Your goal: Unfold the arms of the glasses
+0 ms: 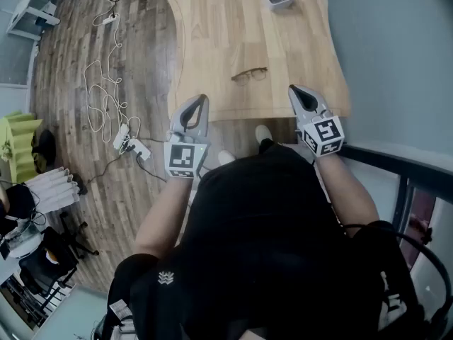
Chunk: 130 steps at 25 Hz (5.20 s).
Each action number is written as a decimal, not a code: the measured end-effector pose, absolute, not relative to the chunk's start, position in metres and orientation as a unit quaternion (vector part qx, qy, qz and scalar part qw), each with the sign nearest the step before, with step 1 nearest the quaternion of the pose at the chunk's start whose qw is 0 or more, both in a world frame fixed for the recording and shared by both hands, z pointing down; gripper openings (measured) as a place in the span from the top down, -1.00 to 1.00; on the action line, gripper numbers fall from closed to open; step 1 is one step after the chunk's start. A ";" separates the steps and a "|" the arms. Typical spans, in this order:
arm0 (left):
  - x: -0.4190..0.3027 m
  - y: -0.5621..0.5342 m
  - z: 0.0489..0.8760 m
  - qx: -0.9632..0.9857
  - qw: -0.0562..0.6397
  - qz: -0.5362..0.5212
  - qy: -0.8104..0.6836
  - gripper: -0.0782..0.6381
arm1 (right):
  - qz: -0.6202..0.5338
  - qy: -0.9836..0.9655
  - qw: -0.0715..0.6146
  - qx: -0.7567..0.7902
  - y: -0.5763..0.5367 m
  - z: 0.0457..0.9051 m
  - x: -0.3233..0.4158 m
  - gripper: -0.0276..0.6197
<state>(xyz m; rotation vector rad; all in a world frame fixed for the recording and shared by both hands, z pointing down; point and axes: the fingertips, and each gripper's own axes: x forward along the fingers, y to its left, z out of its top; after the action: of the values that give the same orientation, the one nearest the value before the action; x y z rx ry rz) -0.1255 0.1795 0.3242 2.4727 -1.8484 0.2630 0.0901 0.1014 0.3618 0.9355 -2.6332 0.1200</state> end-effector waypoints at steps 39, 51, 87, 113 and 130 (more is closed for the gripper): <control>-0.115 0.086 0.405 0.720 0.104 0.174 -0.664 0.76 | -0.005 -0.945 0.324 -0.056 0.030 0.501 -0.024 0.91; -0.132 0.065 0.448 0.741 0.113 0.151 -0.644 0.76 | -0.064 -0.903 0.409 -0.120 0.041 0.557 -0.061 0.82; -0.074 0.042 0.516 0.822 0.229 0.133 -0.504 0.28 | -0.114 -0.924 0.341 -0.129 0.038 0.532 -0.050 0.87; 0.021 0.047 0.494 0.891 0.237 0.131 -0.363 0.28 | -0.107 -0.941 0.314 -0.057 0.041 0.504 0.015 0.81; 0.088 0.050 0.475 0.919 0.217 0.143 -0.295 0.29 | -0.055 -0.914 0.401 0.033 0.028 0.542 0.120 0.80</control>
<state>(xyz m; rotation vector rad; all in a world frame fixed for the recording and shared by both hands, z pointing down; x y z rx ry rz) 0.0881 0.0499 0.4746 2.5474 -0.8185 0.3955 0.1198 0.0278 0.5423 0.0845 -2.3101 -0.1390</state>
